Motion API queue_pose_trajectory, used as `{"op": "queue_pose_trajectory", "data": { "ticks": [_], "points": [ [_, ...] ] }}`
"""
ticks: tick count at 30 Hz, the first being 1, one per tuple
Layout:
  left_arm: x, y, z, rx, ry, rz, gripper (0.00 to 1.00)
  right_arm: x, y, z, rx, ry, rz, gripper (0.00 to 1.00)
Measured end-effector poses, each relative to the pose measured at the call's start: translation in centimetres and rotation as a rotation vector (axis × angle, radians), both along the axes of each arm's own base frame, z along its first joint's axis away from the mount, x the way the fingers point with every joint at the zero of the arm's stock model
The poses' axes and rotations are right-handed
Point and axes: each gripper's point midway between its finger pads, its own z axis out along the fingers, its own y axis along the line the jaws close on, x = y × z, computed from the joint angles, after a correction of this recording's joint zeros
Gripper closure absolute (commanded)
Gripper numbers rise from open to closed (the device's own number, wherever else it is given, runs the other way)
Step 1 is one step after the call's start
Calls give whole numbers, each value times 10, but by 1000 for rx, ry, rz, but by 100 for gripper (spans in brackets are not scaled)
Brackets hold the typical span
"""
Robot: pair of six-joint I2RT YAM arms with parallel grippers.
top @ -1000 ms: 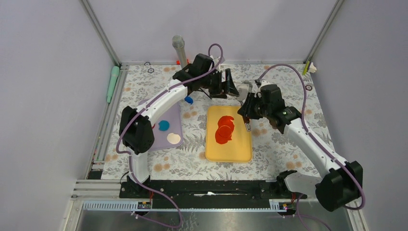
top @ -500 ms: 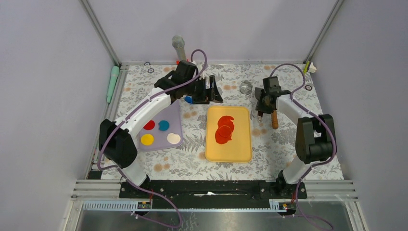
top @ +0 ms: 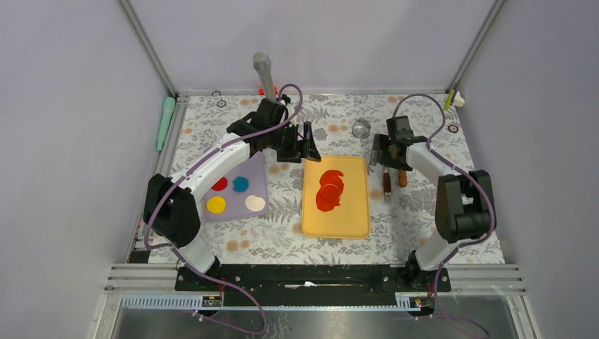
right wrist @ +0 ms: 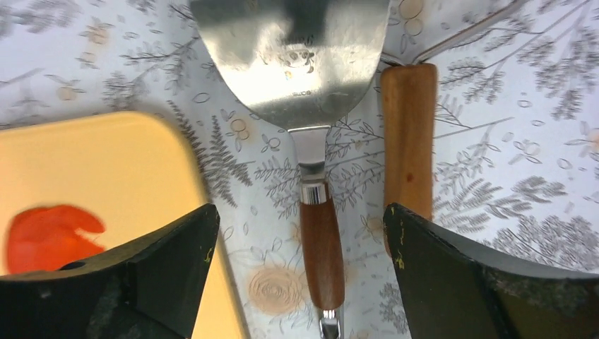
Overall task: Roll out the dumpling wrappers from the dough
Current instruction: Place the spatula at the center of the board, then move the work surface to the center of the board.
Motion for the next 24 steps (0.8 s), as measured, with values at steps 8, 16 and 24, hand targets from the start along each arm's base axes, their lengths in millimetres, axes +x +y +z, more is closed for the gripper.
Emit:
{"op": "queue_pose_trajectory", "data": {
  "ticks": [8,16,24],
  "points": [
    [-22,19,-39,75,48,-25,20,-23,42,81,186,-226,23,83],
    [-35,49,-93,216,108,44,21,-100,124,4,436,40,69,94],
    [-39,53,-114,233,144,77,22,-116,136,-27,526,154,-18,98]
  ]
}}
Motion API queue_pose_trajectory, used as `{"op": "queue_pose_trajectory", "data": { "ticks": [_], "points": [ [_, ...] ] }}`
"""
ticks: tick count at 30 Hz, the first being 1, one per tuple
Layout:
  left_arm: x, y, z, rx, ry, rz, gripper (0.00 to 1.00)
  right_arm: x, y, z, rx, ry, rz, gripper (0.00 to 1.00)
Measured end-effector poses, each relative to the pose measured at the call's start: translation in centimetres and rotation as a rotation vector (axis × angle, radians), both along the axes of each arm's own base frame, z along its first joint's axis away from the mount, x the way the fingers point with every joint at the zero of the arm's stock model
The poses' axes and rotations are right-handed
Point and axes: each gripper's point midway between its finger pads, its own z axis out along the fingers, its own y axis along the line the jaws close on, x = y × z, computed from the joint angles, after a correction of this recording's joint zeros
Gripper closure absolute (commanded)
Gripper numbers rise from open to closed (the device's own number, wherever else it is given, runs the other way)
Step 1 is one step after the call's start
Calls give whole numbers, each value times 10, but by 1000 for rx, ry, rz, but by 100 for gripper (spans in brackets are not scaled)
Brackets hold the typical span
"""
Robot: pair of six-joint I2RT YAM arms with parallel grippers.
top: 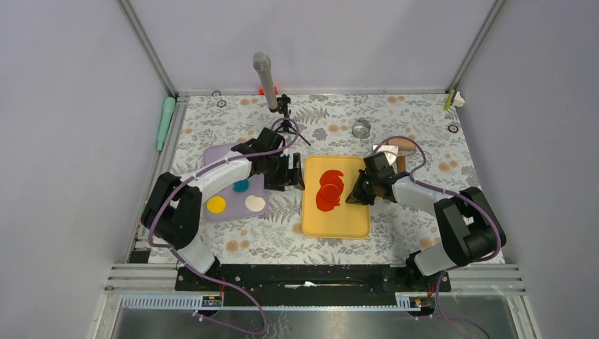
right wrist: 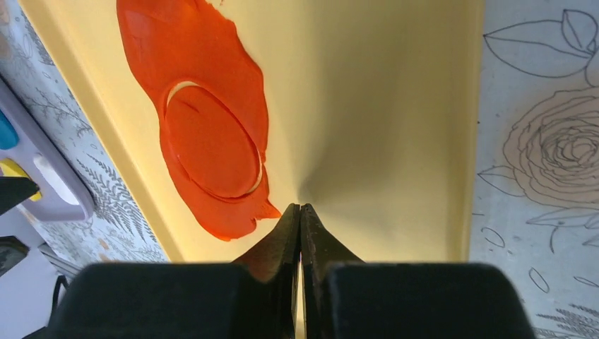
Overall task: Roll out the dumpling wrappers from the dough
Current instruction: Move the work surface to the center of the board.
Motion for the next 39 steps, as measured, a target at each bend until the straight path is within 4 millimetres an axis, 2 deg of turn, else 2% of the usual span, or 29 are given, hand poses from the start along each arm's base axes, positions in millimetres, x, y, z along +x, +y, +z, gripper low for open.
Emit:
{"op": "queue_pose_trajectory", "data": {
  "ticks": [6,12,23,39],
  "points": [
    [9,-1,-20,23,19,41,33,8,5,-5,20,0,-32,100],
    [9,0,-36,43,48,59,33,19,11,-6,59,-21,-75,100],
    [10,-2,-42,39,61,70,35,32,18,-6,101,-46,-123,100],
    [8,-4,-45,33,80,64,35,39,17,-6,101,-63,-157,100]
  ]
}}
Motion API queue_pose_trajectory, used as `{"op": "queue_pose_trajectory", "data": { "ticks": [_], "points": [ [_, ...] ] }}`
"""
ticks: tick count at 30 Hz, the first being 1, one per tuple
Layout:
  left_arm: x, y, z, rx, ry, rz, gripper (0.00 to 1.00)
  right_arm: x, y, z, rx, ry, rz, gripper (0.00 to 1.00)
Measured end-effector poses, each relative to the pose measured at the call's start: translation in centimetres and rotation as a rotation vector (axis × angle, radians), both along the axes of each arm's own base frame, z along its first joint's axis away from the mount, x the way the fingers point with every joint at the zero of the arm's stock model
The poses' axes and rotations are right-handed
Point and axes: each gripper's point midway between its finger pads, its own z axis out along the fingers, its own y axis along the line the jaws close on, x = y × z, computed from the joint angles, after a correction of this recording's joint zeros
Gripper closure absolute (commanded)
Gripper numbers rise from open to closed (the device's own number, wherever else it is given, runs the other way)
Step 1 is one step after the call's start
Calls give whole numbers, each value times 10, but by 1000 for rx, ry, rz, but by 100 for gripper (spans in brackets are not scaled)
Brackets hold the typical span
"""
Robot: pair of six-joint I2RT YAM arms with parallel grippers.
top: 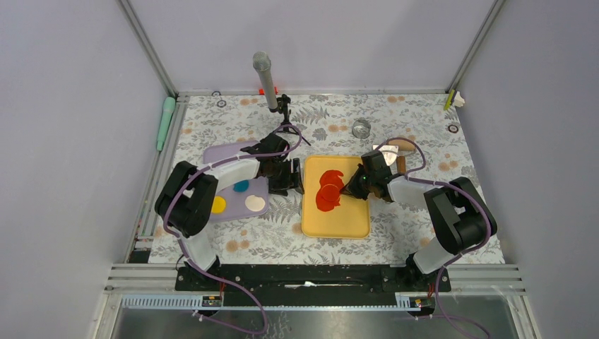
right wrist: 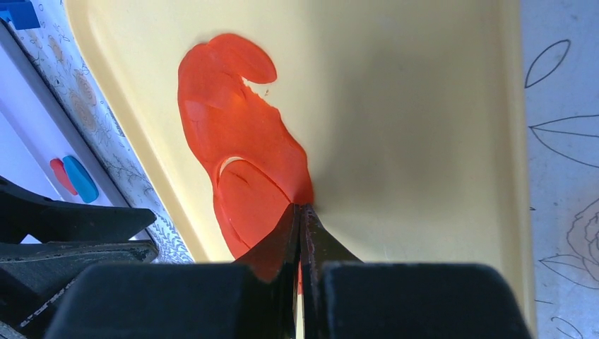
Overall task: Roll out the dumpling wrappers from the dough
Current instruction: Move the work surface to the center of the board.
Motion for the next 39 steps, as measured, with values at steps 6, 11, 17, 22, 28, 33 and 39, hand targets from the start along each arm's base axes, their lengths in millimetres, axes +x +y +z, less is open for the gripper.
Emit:
{"op": "queue_pose_trajectory", "data": {
  "ticks": [6,11,17,22,28,33,39],
  "points": [
    [-3,-1,-6,-2,24,-7,36,2,0,0,-2,-3,-8,100],
    [-4,-4,-10,-12,39,-14,42,4,0,0,-2,-5,-9,100],
    [-4,-6,-12,-20,41,-18,48,7,0,0,-9,-5,-13,100],
    [-6,-9,-13,-22,43,-26,55,9,0,0,-15,-6,-17,100],
    [-7,-10,-14,-22,44,-31,55,14,1,0,-19,-4,-19,100],
    [-7,-10,-14,-22,43,-32,55,23,3,0,-28,-12,-28,100],
    [-8,-12,-14,-26,47,-39,55,34,5,1,-38,-24,-37,100]
  ]
}}
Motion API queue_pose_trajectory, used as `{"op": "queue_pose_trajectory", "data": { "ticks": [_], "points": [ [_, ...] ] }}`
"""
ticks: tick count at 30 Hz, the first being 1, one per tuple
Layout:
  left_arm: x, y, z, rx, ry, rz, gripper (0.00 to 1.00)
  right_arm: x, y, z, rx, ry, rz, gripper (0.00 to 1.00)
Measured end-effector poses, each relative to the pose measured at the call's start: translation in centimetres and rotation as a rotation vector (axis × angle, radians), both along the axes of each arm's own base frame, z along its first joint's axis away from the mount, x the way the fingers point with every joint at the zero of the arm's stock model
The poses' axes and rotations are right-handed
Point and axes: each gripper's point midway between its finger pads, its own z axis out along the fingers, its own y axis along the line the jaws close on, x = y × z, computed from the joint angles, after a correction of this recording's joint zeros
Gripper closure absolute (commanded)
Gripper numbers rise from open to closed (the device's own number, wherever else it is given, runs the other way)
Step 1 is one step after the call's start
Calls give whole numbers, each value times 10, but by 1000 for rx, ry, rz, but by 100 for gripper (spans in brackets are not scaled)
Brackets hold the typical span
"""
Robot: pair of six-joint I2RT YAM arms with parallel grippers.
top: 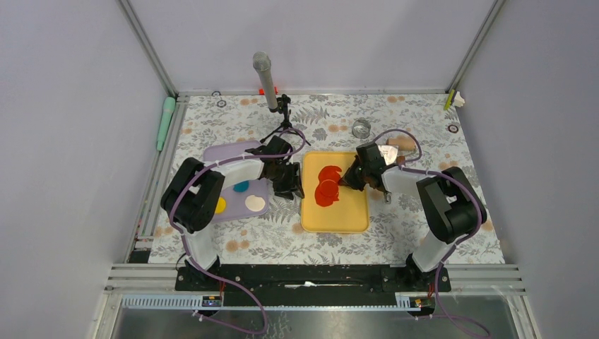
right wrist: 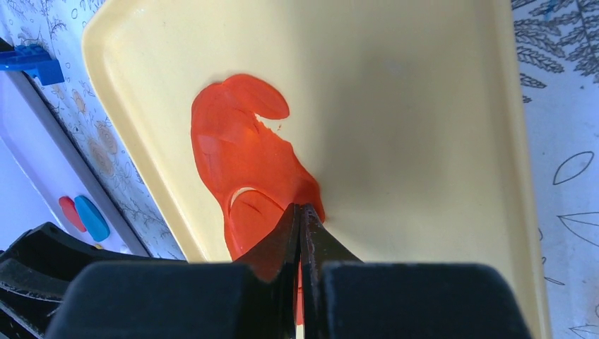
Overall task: Roll out the dumpling wrappers from the dough
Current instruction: Move the work surface to the center of the board.
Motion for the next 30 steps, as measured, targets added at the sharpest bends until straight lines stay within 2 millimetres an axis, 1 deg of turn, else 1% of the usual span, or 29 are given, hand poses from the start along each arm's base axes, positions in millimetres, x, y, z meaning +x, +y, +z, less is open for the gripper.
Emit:
{"op": "queue_pose_trajectory", "data": {
  "ticks": [9,11,12,16,18,19,21,25,28,30],
  "points": [
    [-4,-4,0,-6,6,-17,56,7,-2,4,-17,-22,-15,100],
    [-4,-4,0,-7,7,-18,56,10,-3,11,-15,-43,-20,100],
    [-5,-4,0,-7,7,-20,57,13,-3,19,-13,-67,-27,100],
    [-6,-5,-2,-7,14,-25,68,20,-4,49,14,-152,-45,99],
    [-7,-6,-3,-8,18,-27,77,18,-6,56,23,-176,-55,100],
    [-8,-8,-3,-13,20,-31,81,15,-7,56,25,-176,-57,100],
    [-8,-11,-4,-22,20,-35,88,7,-10,48,23,-154,-63,100],
    [-9,-15,-4,-28,20,-46,100,-16,-16,24,19,-76,-67,100],
    [-9,-15,-4,-27,24,-41,100,-34,-20,7,21,-17,-78,100],
    [-9,-15,-4,-25,28,-40,100,-41,-22,0,25,8,-88,100]
  ]
}}
